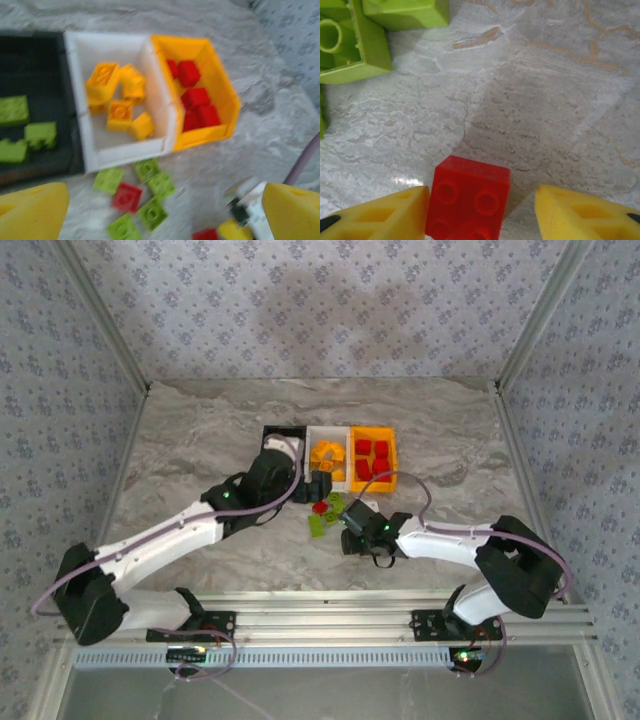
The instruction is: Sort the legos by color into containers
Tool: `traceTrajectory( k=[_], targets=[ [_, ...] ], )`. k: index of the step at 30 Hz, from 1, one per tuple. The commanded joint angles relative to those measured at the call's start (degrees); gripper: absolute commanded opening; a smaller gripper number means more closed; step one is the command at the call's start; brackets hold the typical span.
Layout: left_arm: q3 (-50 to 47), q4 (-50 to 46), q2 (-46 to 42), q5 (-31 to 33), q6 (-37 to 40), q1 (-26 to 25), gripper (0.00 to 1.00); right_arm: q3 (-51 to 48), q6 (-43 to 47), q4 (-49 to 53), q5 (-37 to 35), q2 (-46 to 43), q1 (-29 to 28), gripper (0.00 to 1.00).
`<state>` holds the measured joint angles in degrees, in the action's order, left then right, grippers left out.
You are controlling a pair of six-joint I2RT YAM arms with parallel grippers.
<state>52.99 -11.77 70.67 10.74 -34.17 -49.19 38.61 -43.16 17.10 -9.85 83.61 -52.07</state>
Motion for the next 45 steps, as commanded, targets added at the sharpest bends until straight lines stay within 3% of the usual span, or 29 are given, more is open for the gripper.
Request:
traceTrajectory(
  k=[1, 9, 12, 17, 22, 29, 33, 39, 45],
  targets=[
    [-7.02, -0.33, -6.53, 4.61, -4.4, -0.12, 0.99, 1.64, -0.61, -1.45, -0.48, 2.63, -0.64, 0.52],
    [-23.43, 0.13, -19.08, 7.36, -9.94, -0.12, 1.0, 4.6, 2.45, -0.3, -1.72, -1.12, 0.09, 0.3],
    [-26.5, 0.48, -21.18, 7.37, -10.82, -0.07, 1.0, 7.25, 4.89, 2.53, -2.18, -4.2, 2.41, 0.28],
    [-29.48, 1.79, -23.09, 7.46, -11.84, -0.05, 1.0, 13.33, 9.83, 5.75, -1.08, -6.84, 11.02, 0.29],
    [-30.13, 1.6, -22.49, 7.67, -12.22, -0.03, 1.0, 21.53, 12.86, 6.5, 0.34, -0.06, 20.04, 0.29],
    [-30.28, 0.27, -22.49, 7.97, -11.83, 0.14, 1.0, 33.34, 13.7, 6.53, 1.67, 14.22, 26.55, 0.33],
    [-30.1, -0.14, -23.49, 8.0, -11.39, 0.15, 1.0, 38.33, 14.3, 6.99, 2.34, 18.07, 27.16, 0.52],
    [-29.22, -0.22, -24.08, 8.18, -9.6, 0.15, 1.0, 38.45, 14.38, 6.89, 2.6, 12.94, 25.0, 0.61],
    [-26.45, 1.31, -20.29, 6.25, -7.49, 0.48, 1.0, 28.07, 12.25, 4.06, 2.0, 1.94, 20.04, 0.62]
  ],
)
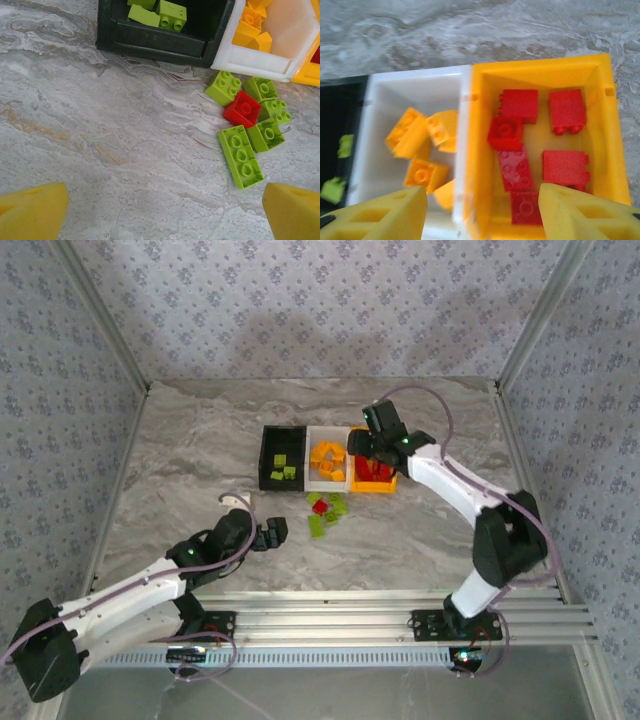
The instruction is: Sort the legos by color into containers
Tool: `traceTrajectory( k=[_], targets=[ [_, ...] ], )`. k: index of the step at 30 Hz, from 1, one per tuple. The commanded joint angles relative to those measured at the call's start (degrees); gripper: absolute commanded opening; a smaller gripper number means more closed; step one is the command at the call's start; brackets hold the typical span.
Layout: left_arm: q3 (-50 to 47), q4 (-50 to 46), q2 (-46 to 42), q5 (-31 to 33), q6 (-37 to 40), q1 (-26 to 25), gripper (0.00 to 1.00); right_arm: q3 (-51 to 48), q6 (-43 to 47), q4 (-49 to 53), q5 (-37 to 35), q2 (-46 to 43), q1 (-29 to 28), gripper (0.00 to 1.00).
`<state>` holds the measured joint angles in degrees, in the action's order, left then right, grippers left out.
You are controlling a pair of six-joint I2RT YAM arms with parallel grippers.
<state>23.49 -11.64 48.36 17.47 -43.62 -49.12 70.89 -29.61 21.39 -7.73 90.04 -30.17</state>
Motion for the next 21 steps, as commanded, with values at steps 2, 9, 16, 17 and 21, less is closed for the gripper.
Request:
traceTrajectory(
  k=[2, 9, 16, 17, 21],
  targets=[
    [6.12, 0.47, 6.06, -2.4, 3.21, 0.62, 0.99, -8.82, -2.3, -1.23, -0.39, -8.2, -3.35, 0.62],
    [14.13, 5.87, 23.08, -9.43, 8.95, 0.52, 0.95, -20.35, -5.7, -2.45, -1.0, -17.93, -7.4, 0.63],
    [24.14, 2.81, 40.03, -11.14, 11.62, -1.26, 0.82, -26.81, -8.02, -1.81, -2.49, -23.75, -8.52, 0.63],
    [24.64, 2.63, 41.63, -11.07, 11.87, -1.68, 0.81, -27.3, -8.18, -1.59, -2.78, -24.47, -8.38, 0.63],
    [25.76, 0.91, 44.66, -8.26, 12.58, -4.1, 0.8, -28.35, -8.34, -0.66, -3.12, -26.94, -7.71, 0.63]
  ],
)
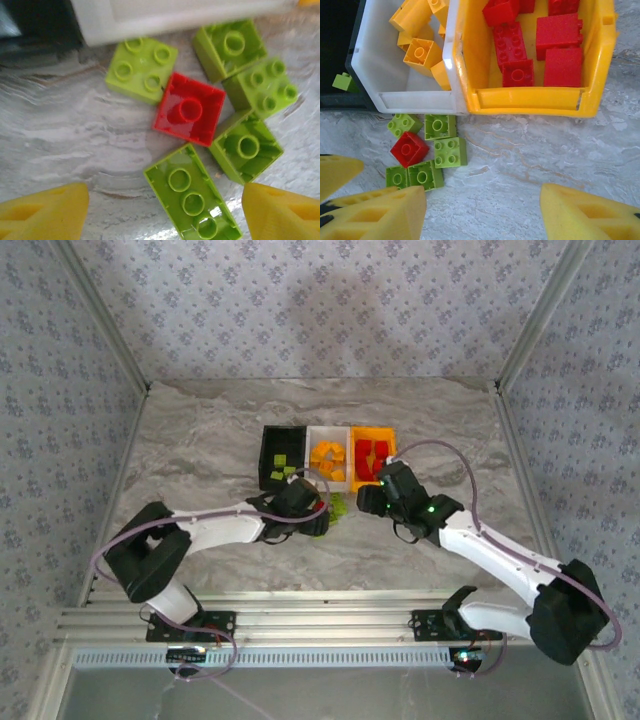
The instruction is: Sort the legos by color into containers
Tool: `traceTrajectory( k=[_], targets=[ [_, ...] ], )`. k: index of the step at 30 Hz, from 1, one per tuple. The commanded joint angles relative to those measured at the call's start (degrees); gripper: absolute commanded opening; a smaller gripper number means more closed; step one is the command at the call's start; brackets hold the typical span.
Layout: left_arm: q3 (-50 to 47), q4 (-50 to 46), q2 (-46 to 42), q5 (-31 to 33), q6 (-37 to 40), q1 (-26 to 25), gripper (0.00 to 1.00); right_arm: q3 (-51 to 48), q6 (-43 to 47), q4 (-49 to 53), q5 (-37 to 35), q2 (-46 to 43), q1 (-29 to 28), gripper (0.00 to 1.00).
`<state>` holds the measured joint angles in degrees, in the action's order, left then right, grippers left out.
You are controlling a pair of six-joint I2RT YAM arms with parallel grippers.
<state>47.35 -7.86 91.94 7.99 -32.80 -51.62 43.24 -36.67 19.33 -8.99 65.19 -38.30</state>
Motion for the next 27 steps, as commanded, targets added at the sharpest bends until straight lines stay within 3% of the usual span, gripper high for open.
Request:
traceTrajectory(
  k=[1, 11, 15, 17, 20, 24, 27],
  targets=[
    [2.01, -3.69, 1.59, 2.48, 1.85, -2.24, 0.8, -1.07, -1.38, 1.45, -1.82, -2.68, 0.8, 0.64],
    [-3.94, -7.5, 0.17, 8.17, -2.37, -2.71, 0.6, -2.04, -1.13, 1.25, -1.39, -6.19, 2.13, 0.64],
    [-7.07, -7.66, -3.21, 8.14, -3.05, -2.27, 0.61, -2.15, -1.22, 1.04, -1.3, -6.56, 2.19, 0.64],
    [-7.4, -7.35, -3.78, 6.95, -2.3, -2.0, 0.72, -2.11, -1.26, 0.76, -1.25, -6.73, 2.18, 0.64],
    [-5.53, -7.21, -2.71, 5.94, -0.61, -2.0, 0.79, -2.03, -1.48, 0.67, -1.38, -7.08, 2.22, 0.64],
    [-1.07, -8.66, 0.0, 7.7, 2.84, -1.92, 0.76, -2.06, -1.56, 1.35, -1.79, -8.07, 2.2, 0.64],
    [3.56, -11.82, 3.78, 7.62, 5.55, -1.07, 0.67, -2.35, -1.65, 2.19, -2.43, -9.33, 2.19, 0.64]
  ],
)
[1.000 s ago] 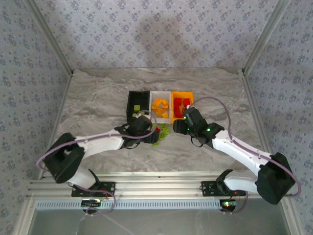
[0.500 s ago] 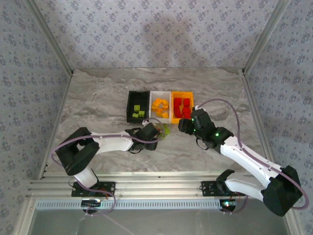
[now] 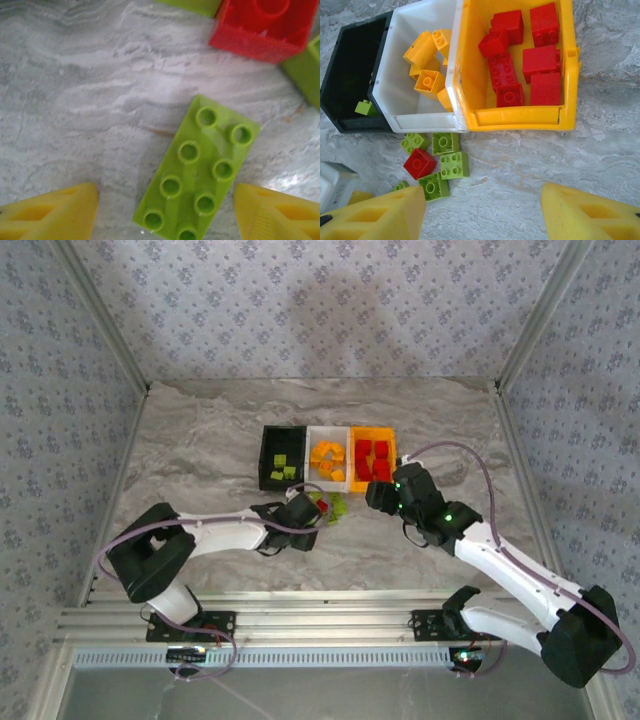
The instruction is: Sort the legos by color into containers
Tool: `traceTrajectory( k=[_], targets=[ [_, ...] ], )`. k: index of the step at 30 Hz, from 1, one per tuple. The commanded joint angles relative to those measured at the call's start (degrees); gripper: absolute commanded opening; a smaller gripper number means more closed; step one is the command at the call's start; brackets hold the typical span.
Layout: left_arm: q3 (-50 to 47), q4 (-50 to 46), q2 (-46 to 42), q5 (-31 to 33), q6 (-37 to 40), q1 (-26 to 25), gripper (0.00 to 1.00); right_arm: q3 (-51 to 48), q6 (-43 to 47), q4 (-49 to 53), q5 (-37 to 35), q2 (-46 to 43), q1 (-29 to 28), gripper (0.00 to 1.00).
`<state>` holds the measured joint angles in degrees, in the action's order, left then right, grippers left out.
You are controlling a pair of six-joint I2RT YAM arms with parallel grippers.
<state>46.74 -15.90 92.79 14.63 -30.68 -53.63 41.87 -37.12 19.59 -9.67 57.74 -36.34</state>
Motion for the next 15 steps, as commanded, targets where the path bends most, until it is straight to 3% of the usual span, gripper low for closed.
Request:
traceTrajectory(
  k=[1, 7, 15],
  targets=[
    [5.56, -5.17, 4.25, 0.5, 4.13, 1.35, 0.65, -1.08, -1.28, 2.06, -1.84, -2.52, 0.21, 0.64],
    [6.63, -7.38, 7.13, -4.38, 4.67, 3.24, 0.52, -1.6, -1.2, 3.01, -2.15, -4.99, 0.31, 0.64],
    [4.43, -6.96, 4.13, -5.72, 3.19, 3.26, 0.32, -1.43, -1.02, 3.49, -2.28, -5.87, 0.83, 0.65]
  ],
)
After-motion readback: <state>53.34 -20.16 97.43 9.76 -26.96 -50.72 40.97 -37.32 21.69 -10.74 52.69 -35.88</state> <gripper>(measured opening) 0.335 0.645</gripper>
